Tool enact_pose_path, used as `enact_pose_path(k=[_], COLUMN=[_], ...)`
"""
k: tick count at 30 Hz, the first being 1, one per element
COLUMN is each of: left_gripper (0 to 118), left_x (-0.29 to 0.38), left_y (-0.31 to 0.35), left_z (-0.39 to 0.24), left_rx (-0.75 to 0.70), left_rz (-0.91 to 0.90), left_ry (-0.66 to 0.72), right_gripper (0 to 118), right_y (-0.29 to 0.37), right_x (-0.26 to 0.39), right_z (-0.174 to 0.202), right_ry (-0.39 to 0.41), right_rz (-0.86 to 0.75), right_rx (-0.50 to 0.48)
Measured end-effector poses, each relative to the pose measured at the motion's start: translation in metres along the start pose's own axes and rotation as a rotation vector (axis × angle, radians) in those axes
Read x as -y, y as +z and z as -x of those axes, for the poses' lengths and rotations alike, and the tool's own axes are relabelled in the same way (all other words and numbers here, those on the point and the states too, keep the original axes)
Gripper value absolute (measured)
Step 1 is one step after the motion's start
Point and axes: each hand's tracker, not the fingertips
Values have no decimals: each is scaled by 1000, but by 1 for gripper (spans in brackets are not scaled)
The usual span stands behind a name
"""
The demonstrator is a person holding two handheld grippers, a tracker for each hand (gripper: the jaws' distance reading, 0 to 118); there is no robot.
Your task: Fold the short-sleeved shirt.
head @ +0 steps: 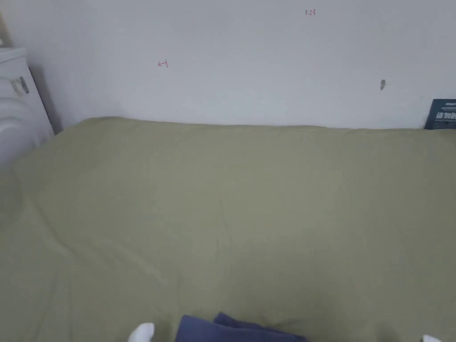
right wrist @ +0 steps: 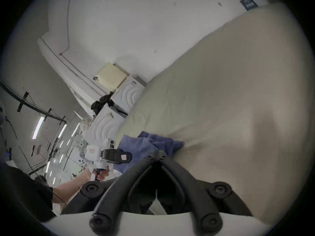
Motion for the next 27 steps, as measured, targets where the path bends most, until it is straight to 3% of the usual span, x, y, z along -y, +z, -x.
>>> enact_pose_path(k=[4, 10, 18, 19, 20, 21, 22, 25, 27], left_gripper=[22, 22, 23, 29, 45, 72, 74, 78, 83], left_x=[-27, -83, -121, -122, -123, -121, -120, -116, -107], left_y=[73, 178, 248, 247, 243, 239, 234, 250, 265], left_z=[38, 78, 102, 108, 109, 114, 118, 125, 119], left_rx=[-50, -289, -564, -543, -544, -581, -655, -522, -556], left_rz=[-21, -29, -96, -86, -76, -81, -79, -204, -225], left_ry=[19, -50, -26, -21, 7, 31, 51, 61, 82], right_gripper=[0, 0, 0, 0, 0, 0, 0, 0, 0], right_y=[9, 11, 20, 22, 24, 27, 28, 32, 34], right_x=[-14, -20, -13, -13, -13, -14, -14, -15, -14], right_z=[25, 52, 56, 58, 60, 62, 65, 70, 75], right_ry=[64, 191, 194, 199, 204, 211, 214, 208, 202], right_rz=[-11, 31, 111, 116, 119, 118, 118, 101, 87], right_rx=[11, 21, 81, 91, 97, 104, 106, 98, 87])
